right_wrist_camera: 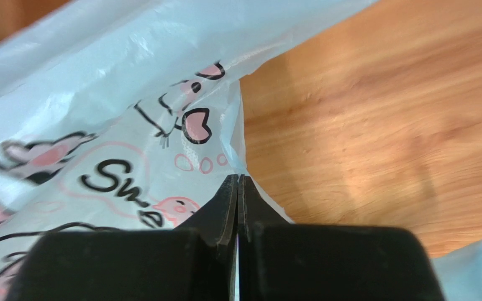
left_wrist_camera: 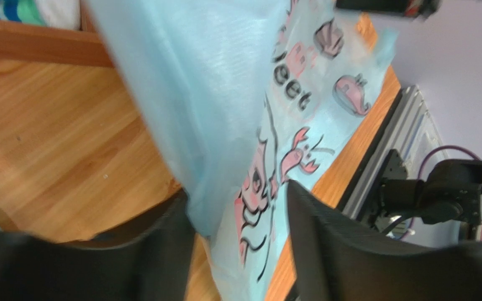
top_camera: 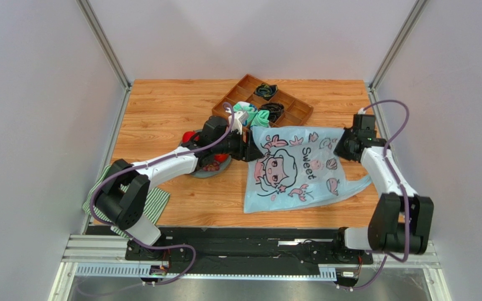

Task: Place the fruits into the plastic bag

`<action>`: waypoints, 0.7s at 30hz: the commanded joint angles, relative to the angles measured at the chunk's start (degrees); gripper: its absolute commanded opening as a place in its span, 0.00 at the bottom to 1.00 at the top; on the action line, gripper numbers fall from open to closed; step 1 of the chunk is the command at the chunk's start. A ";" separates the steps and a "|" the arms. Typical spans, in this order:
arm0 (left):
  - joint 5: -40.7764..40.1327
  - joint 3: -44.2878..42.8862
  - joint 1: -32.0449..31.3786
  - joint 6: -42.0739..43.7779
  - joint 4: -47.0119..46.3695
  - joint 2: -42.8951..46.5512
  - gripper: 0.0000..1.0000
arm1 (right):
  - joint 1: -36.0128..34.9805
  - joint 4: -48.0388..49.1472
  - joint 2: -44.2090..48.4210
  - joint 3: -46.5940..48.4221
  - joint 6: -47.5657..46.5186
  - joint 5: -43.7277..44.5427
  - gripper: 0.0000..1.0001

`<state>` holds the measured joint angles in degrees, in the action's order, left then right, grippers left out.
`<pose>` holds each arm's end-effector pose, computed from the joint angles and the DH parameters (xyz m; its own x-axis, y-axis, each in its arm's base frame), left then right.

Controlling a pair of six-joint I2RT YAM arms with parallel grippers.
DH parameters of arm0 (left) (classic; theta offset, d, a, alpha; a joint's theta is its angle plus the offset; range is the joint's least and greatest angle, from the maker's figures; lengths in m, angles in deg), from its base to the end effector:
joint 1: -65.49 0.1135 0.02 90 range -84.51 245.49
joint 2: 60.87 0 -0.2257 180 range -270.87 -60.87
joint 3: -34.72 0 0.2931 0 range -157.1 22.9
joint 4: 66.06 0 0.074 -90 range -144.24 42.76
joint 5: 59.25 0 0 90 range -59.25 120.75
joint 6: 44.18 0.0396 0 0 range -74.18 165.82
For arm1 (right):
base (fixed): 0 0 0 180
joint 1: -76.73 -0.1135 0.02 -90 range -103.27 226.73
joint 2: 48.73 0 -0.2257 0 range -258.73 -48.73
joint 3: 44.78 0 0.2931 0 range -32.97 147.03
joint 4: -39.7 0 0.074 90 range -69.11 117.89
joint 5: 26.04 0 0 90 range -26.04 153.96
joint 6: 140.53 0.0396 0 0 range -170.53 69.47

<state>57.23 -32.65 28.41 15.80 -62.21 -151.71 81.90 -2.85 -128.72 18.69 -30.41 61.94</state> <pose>0.3000 -0.2489 0.1722 -0.7452 0.0018 -0.6669 0.5577 0.5499 -0.6217 0.3190 -0.0275 0.1550 -0.7774 0.4155 -0.4722 0.3615 0.9095 0.2052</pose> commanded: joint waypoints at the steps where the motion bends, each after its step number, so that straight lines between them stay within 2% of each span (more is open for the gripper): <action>1: 1.82 -0.35 0.08 0.49 -2.40 3.57 0.73 | -0.25 -1.60 10.36 10.20 -0.87 6.50 0.00; 3: 1.65 -0.09 0.08 0.58 -2.49 5.41 0.77 | -0.25 -1.69 12.13 14.32 -1.40 7.99 0.00; 4: 0.78 -0.09 0.08 0.75 -2.23 6.11 0.84 | -0.25 -1.17 13.70 15.83 -2.36 8.09 0.00; 6: -0.63 -0.09 0.08 0.84 -1.27 8.30 0.87 | -0.25 -0.20 14.94 18.12 -3.76 6.17 0.00; 7: -2.55 -0.09 0.08 1.10 -0.74 9.10 0.97 | -0.25 1.54 15.99 20.21 -5.95 4.93 0.00; 13: -12.04 0.18 0.08 4.52 4.80 15.08 0.98 | -1.38 7.35 20.12 23.76 -10.18 -4.39 0.00; 16: -15.57 0.44 0.08 6.37 7.00 17.80 0.98 | -4.90 8.07 22.15 23.14 -13.52 -6.59 0.00; 21: -14.71 0.01 0.08 6.91 3.93 21.93 0.98 | -13.86 7.63 24.00 18.14 -16.50 -8.36 0.00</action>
<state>44.12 -32.25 28.46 20.33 -56.37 -133.57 73.00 3.16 -106.18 40.07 -42.14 56.52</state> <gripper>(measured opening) 0.976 0.005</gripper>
